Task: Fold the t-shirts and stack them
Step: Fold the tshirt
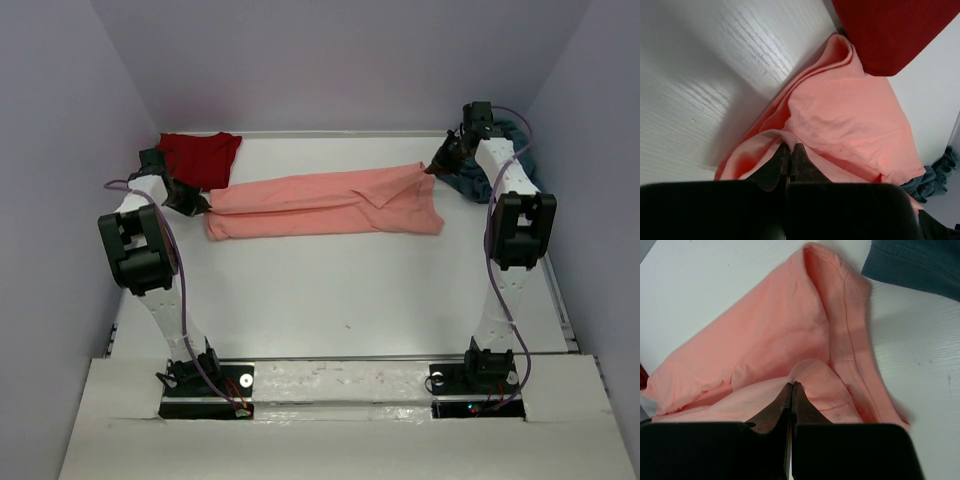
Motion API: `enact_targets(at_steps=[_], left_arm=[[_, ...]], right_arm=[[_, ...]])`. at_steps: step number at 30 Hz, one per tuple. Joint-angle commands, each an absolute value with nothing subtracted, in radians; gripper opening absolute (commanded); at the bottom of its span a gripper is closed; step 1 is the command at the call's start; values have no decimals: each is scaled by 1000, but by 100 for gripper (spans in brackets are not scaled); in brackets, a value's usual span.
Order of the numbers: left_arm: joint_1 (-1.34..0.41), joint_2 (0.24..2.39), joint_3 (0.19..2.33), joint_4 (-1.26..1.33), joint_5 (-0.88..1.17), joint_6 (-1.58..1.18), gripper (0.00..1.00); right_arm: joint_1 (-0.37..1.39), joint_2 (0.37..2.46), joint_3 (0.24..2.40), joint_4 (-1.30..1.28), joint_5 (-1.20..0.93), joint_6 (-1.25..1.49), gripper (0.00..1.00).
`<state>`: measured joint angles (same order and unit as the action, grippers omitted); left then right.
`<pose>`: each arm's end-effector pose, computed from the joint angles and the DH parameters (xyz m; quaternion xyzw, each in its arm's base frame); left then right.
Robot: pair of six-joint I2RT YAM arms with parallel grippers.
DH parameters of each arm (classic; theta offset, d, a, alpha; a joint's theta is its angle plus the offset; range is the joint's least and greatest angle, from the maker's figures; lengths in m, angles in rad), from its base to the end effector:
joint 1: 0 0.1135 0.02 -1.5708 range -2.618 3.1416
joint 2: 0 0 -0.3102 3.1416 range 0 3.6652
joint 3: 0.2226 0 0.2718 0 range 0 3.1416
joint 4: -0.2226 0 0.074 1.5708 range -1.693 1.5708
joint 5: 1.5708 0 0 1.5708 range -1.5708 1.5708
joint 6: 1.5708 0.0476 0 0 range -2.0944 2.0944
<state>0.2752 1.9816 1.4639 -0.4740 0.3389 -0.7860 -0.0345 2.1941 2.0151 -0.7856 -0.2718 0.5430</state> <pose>0.4556 0.1122 0.2193 -0.4365 0.8391 -0.2275 0.2315 0.5410 -0.0059 0.2787 0.2305 0.9180 0.1995 0.2537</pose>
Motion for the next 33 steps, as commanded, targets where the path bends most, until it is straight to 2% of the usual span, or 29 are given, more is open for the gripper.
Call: enact_targets(at_steps=[1, 8, 11, 12, 14, 25, 28, 31, 32, 33], left_arm=[[276, 1990, 1526, -489, 330, -759, 0], [267, 2042, 1546, -453, 391, -736, 0], [262, 2045, 1546, -442, 391, -732, 23], [262, 2042, 1543, -434, 390, -733, 33], [261, 2028, 1534, -420, 373, -735, 39], [261, 2046, 1566, -406, 379, -739, 38], [261, 2049, 1578, -417, 368, -733, 38], [261, 2046, 1595, -431, 338, -732, 44], [261, 2043, 1603, -437, 327, -732, 47], [261, 2034, 1605, -442, 316, -733, 54]], right_arm=[[-51, 2204, 2068, -750, -241, 529, 0], [-51, 2233, 2086, -742, -242, 531, 0], [-51, 2241, 2086, -735, -241, 528, 0], [-51, 2244, 2083, -730, -241, 528, 0], [-51, 2246, 2077, -723, -239, 526, 0], [-51, 2272, 2066, -644, -247, 519, 0], [-51, 2279, 2068, -623, -253, 515, 11], [-51, 2280, 2054, -589, -256, 512, 42], [-51, 2275, 2046, -580, -253, 514, 58], [-51, 2266, 2030, -556, -253, 514, 60]])
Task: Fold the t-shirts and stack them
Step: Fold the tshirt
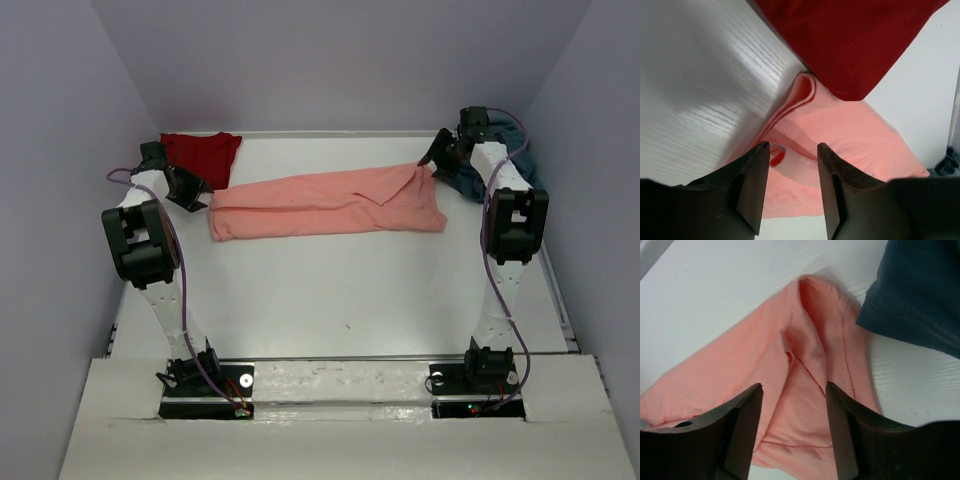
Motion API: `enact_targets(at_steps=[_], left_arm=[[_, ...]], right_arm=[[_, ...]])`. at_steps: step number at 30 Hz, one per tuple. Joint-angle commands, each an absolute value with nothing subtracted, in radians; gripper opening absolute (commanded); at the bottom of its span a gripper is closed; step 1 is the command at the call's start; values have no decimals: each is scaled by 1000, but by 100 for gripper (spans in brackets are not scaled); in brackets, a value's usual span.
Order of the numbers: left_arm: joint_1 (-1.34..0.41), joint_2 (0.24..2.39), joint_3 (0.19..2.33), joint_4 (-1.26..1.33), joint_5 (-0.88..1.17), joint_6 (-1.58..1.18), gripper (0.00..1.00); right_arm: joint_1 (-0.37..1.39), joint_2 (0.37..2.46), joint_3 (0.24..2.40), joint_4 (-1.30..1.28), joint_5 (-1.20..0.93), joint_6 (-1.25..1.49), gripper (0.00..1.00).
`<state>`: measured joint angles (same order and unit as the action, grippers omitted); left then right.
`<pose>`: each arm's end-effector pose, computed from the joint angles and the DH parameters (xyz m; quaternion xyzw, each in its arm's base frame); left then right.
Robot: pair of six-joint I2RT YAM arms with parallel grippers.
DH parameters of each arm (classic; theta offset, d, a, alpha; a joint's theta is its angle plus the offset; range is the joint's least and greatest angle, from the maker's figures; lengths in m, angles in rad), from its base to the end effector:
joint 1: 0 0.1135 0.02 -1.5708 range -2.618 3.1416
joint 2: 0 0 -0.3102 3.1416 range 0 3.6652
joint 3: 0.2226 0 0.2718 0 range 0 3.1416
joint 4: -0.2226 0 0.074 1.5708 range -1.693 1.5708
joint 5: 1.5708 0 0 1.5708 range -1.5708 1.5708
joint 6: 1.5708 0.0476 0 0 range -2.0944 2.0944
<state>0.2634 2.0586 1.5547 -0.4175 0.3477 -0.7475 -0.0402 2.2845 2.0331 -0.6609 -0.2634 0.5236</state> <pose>0.4854 0.1141 0.2175 -0.4037 0.8435 -0.2345 0.2658 0.5682 -0.0105 0.2453 0.2202 0.9129 0.1974 0.2815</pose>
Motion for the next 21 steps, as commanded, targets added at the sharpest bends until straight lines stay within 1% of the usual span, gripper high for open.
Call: enact_targets(at_steps=[1, 2, 3, 4, 5, 7, 13, 16, 21], left_arm=[[262, 2030, 1605, -439, 311, -733, 56], [262, 2014, 1603, -430, 302, -735, 57], [262, 2005, 1601, -423, 299, -736, 63], [262, 1996, 1600, -417, 296, -736, 64], [262, 1977, 1595, -401, 296, -735, 65], [262, 1957, 1591, -385, 290, -732, 68], [262, 1876, 1568, -385, 317, -696, 69], [262, 1827, 1502, -405, 340, -686, 69], [261, 1750, 1335, -393, 405, -669, 68]], right_arm=[[-51, 2260, 2020, -548, -249, 515, 66], [-51, 2252, 2008, -532, -250, 514, 69], [-51, 2243, 1997, -514, -249, 512, 73], [-51, 2237, 1987, -511, -235, 512, 74], [-51, 2220, 1980, -506, -229, 508, 78], [-51, 2200, 1968, -503, -229, 496, 79], [-51, 2140, 1885, -555, -270, 480, 79], [-51, 2092, 1795, -563, -290, 485, 78], [-51, 2037, 1646, -563, -296, 476, 77]])
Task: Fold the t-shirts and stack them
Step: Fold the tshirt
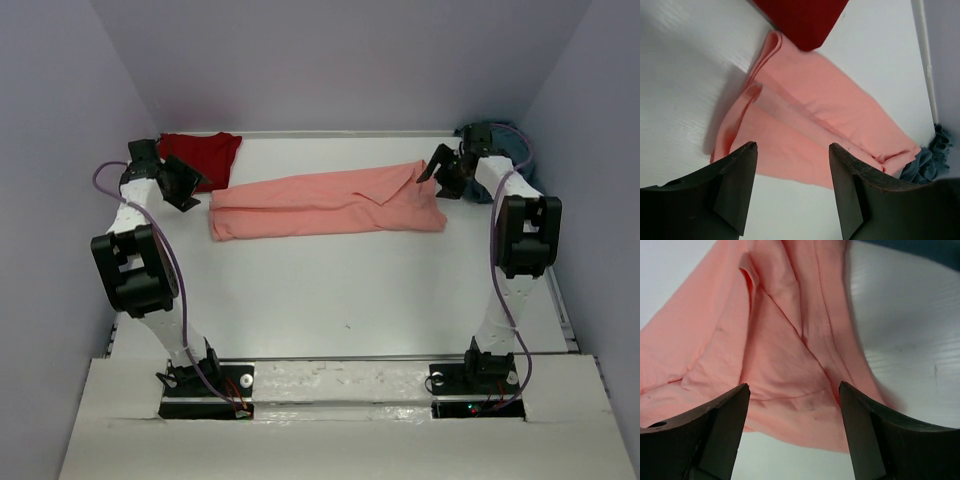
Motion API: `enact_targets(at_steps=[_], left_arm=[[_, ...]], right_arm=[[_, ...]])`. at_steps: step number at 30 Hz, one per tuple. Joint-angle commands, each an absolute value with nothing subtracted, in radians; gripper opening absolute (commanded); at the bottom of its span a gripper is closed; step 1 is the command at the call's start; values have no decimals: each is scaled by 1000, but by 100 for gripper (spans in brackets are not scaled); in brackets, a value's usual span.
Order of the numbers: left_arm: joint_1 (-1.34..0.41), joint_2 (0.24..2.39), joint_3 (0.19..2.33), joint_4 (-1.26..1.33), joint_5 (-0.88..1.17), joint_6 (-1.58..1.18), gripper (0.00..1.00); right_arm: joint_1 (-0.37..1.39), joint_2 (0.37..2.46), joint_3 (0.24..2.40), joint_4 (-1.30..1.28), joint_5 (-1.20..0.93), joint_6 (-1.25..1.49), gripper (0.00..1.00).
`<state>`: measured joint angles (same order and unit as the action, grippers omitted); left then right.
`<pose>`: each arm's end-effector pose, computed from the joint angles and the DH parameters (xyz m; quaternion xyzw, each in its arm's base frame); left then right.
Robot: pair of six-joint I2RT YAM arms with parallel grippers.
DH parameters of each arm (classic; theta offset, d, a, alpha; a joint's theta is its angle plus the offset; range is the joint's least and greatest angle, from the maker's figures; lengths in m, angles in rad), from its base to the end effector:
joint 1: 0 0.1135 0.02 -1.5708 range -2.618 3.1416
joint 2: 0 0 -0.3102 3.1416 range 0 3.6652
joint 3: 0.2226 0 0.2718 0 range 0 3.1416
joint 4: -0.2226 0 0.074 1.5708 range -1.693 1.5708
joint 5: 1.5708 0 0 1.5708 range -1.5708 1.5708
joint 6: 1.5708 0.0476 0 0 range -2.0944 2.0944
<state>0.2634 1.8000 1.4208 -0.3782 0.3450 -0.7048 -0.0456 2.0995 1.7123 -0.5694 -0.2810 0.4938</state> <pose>0.4341 0.1004 0.2916 -0.3610 0.8324 -0.2391 0.3457 0.5137 -0.0102 0.2390 0.2107 0.9210 0.1967 0.2622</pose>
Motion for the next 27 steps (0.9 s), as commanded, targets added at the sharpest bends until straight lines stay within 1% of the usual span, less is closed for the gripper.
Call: enact_targets(at_steps=[1, 5, 10, 13, 14, 16, 17, 19, 27], left_arm=[[261, 1744, 1315, -396, 411, -666, 68], [262, 1726, 1240, -406, 436, -632, 67], [261, 1726, 1233, -428, 428, -601, 66], [261, 1733, 1242, -434, 429, -592, 66], [261, 1743, 1250, -440, 431, -591, 66], [261, 1750, 1258, -446, 436, -588, 66], [261, 1756, 1264, -451, 437, -586, 66], [261, 1763, 1272, -459, 440, -577, 66], [261, 1792, 1310, -540, 387, -548, 65]], right_arm=[[-51, 2022, 1628, -563, -296, 472, 77], [-51, 1988, 1548, -563, -319, 479, 73], [-51, 1970, 1485, -563, -333, 482, 72], [-51, 1986, 1471, -565, -336, 474, 67], [-51, 1991, 1471, -569, -336, 474, 60], [-51, 2003, 1468, -578, -336, 474, 44], [-51, 2005, 1465, -578, -336, 477, 21], [-51, 2011, 1460, -581, -333, 477, 0], [-51, 2019, 1468, -584, -336, 474, 0]])
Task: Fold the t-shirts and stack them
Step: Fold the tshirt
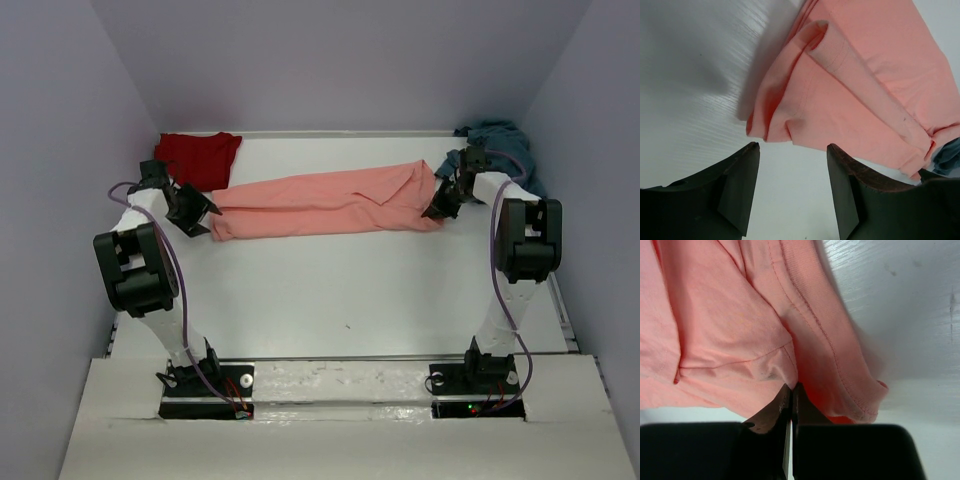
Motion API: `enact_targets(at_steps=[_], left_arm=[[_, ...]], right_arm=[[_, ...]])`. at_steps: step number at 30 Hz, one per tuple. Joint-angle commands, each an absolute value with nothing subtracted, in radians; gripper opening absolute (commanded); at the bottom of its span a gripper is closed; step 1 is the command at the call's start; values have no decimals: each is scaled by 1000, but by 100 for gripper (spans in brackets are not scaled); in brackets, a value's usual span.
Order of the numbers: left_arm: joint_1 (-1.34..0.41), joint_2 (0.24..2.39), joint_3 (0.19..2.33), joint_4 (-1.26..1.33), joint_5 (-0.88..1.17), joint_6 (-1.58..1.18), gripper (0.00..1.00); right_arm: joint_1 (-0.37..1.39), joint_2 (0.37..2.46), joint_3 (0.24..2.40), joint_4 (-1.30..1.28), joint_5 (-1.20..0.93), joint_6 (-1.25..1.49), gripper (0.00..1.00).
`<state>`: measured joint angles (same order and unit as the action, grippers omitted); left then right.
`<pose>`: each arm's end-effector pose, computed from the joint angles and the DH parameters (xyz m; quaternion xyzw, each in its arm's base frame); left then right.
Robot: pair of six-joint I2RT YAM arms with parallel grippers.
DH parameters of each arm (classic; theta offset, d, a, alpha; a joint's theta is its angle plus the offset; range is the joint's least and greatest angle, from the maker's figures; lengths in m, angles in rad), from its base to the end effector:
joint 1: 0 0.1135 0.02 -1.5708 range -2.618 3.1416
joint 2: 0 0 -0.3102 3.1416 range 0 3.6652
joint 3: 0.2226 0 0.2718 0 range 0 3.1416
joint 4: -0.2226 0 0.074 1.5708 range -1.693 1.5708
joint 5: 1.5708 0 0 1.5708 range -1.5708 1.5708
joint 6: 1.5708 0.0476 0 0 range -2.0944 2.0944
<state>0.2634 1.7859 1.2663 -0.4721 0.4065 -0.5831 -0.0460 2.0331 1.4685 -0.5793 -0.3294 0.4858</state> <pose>0.4013 0.0887 0.2385 -0.3330 0.8795 -0.2355 0.2453 0.4639 -0.0059 0.1916 0.2198 0.9393 0.2020 0.1690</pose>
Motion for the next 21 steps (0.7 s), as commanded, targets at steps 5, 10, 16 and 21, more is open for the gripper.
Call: enact_targets(at_steps=[5, 10, 16, 21], left_arm=[[261, 1822, 1295, -555, 338, -534, 62], [261, 1853, 1261, -542, 321, -537, 62], [261, 1874, 1238, -508, 313, -542, 57], [259, 1901, 1236, -488, 302, -532, 56]], right_arm=[[-51, 2028, 1488, -584, -347, 477, 0], [-51, 2034, 1503, -586, -350, 479, 0], [-51, 2037, 1513, -589, -356, 480, 0], [-51, 2042, 1511, -589, -357, 482, 0]])
